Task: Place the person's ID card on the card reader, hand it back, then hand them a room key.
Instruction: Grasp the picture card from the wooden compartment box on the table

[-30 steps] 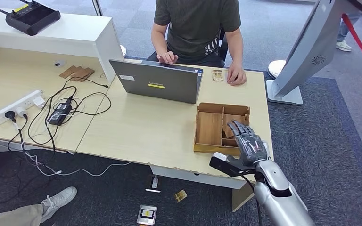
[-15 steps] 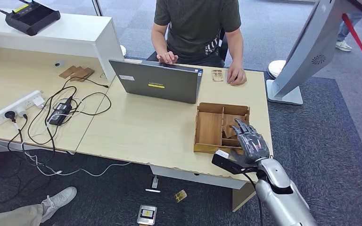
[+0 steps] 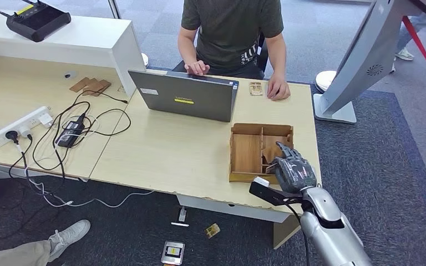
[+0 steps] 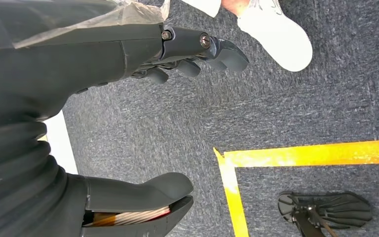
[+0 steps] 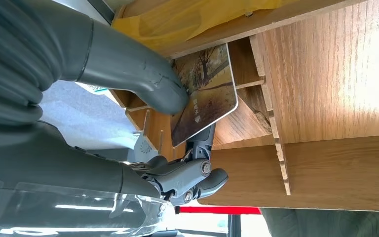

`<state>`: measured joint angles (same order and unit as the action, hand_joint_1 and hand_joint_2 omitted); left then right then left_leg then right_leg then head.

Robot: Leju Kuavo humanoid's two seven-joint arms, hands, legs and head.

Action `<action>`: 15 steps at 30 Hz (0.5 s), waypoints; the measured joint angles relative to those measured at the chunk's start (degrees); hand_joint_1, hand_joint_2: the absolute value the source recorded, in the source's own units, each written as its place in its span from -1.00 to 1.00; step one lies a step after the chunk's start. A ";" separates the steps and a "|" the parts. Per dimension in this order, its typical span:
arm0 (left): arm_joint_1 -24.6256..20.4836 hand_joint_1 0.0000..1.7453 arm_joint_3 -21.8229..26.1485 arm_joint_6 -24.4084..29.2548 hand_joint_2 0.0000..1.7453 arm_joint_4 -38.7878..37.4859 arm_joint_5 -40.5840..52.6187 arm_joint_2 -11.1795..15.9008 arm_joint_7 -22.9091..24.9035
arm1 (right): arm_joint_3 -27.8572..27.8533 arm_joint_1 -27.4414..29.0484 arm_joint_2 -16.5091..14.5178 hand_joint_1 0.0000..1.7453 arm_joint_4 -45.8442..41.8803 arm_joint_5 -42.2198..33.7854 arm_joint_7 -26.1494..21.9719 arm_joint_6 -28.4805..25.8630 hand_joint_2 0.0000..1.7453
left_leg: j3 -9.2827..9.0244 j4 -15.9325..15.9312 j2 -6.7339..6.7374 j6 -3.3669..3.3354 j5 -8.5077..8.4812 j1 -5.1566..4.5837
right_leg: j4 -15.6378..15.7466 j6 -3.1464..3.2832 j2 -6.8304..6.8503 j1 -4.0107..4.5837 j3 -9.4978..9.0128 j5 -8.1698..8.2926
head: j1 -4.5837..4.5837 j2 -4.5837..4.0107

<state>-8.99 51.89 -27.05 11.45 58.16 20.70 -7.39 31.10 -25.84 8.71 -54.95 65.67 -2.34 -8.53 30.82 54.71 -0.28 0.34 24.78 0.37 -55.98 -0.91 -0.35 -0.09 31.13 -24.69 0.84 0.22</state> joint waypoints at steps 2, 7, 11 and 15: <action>0.00 -1.00 0.01 0.00 1.00 -0.01 0.03 -0.01 0.00 | 0.00 0.00 -0.02 1.00 -0.01 0.11 0.00 0.07 1.00 | 0.00 0.00 0.00 0.00 0.00 0.00 | 0.00 0.00 0.00 0.00 0.00 0.00 | 0.00 0.00; 0.00 -1.00 0.07 0.00 1.00 -0.01 0.12 -0.02 0.00 | -0.12 0.01 -0.06 1.00 -0.60 0.02 0.00 0.67 1.00 | 0.00 0.00 0.00 0.00 0.00 0.00 | 0.00 0.00 0.00 0.00 0.00 0.00 | -0.01 0.00; 0.00 -1.00 0.12 0.08 1.00 -0.02 0.26 -0.02 0.00 | -0.85 0.10 0.14 1.00 -3.08 -0.44 0.11 1.70 1.00 | -0.01 0.00 0.00 0.00 0.00 0.00 | 0.00 0.01 0.00 0.00 0.00 0.01 | 0.01 0.00; 0.01 -1.00 0.19 0.10 1.00 -0.02 0.50 -0.01 -0.01 | -2.03 0.18 0.67 1.00 -6.69 -0.88 0.42 2.72 1.00 | -0.01 0.00 0.01 0.00 0.00 0.00 | 0.00 0.01 0.00 0.00 0.00 0.01 | -0.01 0.00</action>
<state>-8.98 52.08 -26.95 11.44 58.66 20.69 -7.40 29.07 -25.65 9.38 -61.64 64.79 -1.92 -5.81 30.81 54.71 -0.27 0.33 24.78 0.37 -55.98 -0.90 -0.35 -0.10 31.13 -24.68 0.84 0.22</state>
